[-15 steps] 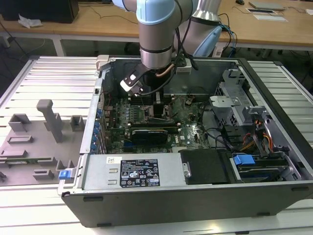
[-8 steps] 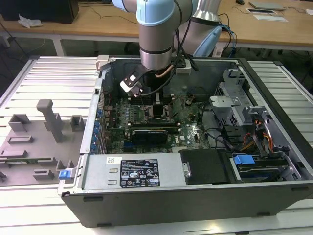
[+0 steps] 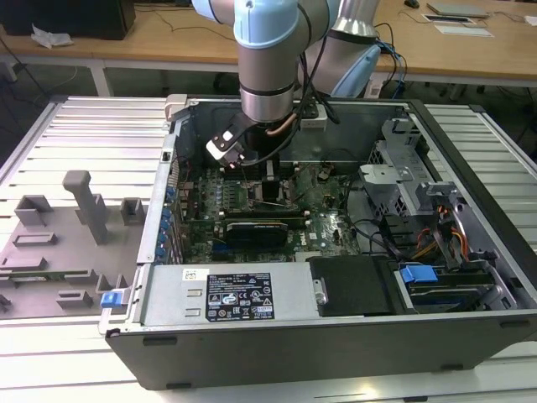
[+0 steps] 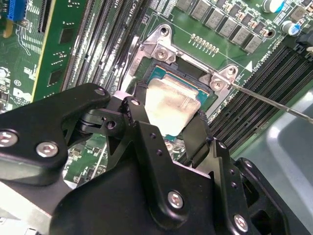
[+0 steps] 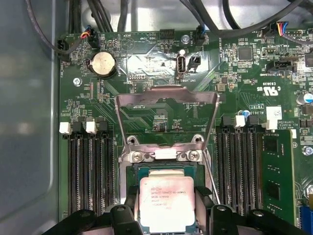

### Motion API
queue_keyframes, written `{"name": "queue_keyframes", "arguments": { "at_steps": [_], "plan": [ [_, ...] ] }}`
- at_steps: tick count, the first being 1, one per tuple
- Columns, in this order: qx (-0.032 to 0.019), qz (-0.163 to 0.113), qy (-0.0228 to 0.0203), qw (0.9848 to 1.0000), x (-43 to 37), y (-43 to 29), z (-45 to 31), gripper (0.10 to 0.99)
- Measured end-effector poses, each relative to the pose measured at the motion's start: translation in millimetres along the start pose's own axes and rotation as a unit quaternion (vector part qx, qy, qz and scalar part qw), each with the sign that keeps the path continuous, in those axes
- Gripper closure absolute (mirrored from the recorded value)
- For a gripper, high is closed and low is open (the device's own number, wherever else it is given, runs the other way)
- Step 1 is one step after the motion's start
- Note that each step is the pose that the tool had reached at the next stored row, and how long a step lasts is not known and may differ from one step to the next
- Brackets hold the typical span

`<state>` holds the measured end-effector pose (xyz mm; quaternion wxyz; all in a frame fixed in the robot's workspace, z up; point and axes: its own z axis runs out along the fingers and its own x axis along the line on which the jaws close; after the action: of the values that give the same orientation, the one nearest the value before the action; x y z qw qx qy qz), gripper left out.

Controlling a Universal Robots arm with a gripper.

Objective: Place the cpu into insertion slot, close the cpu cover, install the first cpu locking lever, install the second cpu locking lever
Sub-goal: 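Place the cpu into insertion slot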

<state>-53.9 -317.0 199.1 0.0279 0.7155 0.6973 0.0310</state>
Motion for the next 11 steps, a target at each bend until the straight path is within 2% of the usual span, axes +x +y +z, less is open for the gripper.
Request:
{"name": "queue_keyframes", "arguments": {
  "at_steps": [11],
  "plan": [
    [0.0000,0.000,0.0000,1.0000,0.8,-0.3,0.7,0.533]
  ]
}}
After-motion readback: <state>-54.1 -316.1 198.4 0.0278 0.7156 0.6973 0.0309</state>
